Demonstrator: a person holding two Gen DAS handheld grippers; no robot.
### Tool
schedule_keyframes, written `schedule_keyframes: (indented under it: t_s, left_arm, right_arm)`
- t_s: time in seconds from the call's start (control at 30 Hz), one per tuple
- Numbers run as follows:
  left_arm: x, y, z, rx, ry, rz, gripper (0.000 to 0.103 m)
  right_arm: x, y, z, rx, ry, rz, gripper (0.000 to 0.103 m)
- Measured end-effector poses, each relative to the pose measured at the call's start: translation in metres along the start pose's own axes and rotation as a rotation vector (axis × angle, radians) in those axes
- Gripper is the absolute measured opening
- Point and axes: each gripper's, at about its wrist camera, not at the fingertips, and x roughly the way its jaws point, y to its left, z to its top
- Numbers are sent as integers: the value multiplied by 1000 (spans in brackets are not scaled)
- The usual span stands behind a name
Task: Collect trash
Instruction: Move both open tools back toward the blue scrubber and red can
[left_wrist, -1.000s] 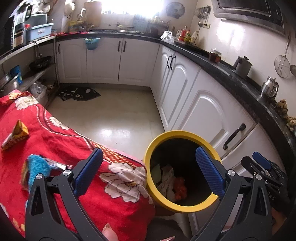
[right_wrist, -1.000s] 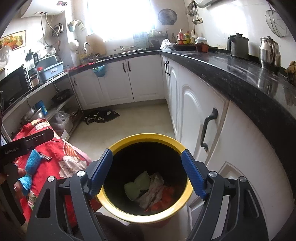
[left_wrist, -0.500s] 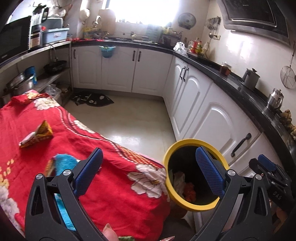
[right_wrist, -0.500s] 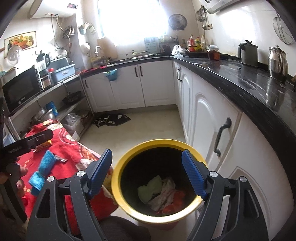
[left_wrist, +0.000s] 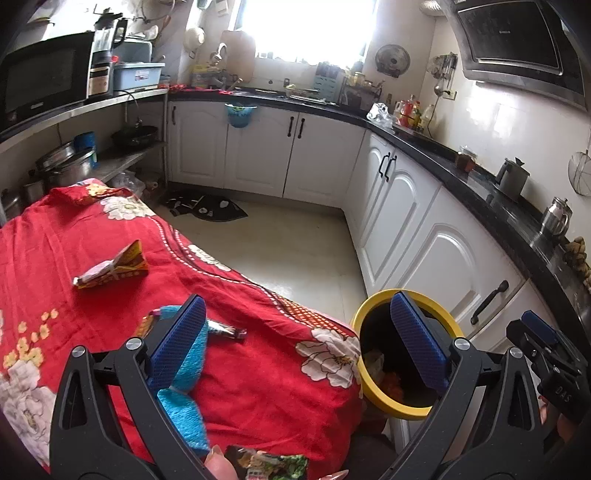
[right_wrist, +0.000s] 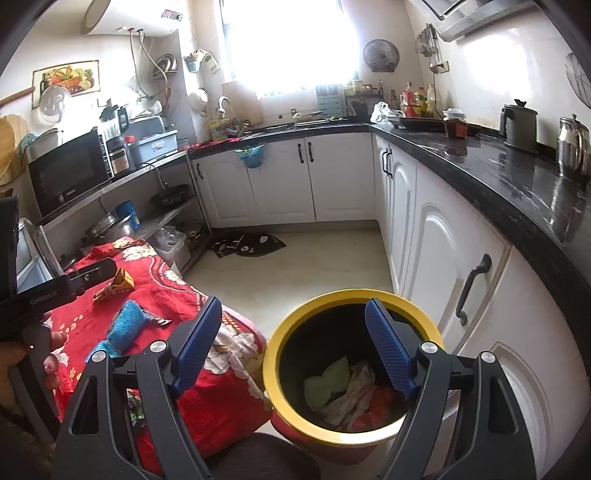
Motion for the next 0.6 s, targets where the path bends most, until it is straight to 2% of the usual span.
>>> schedule_keyframes:
  t_s: [0.37,0.6]
  left_arm:
    - [-22,22,-6,-13,-24,42,92]
    - [-34,46,-12,-41,-32,81,92]
  right_arm:
    - [2,32,0,-48,12,66,78]
    - [7,71,1,-103,21,135,81]
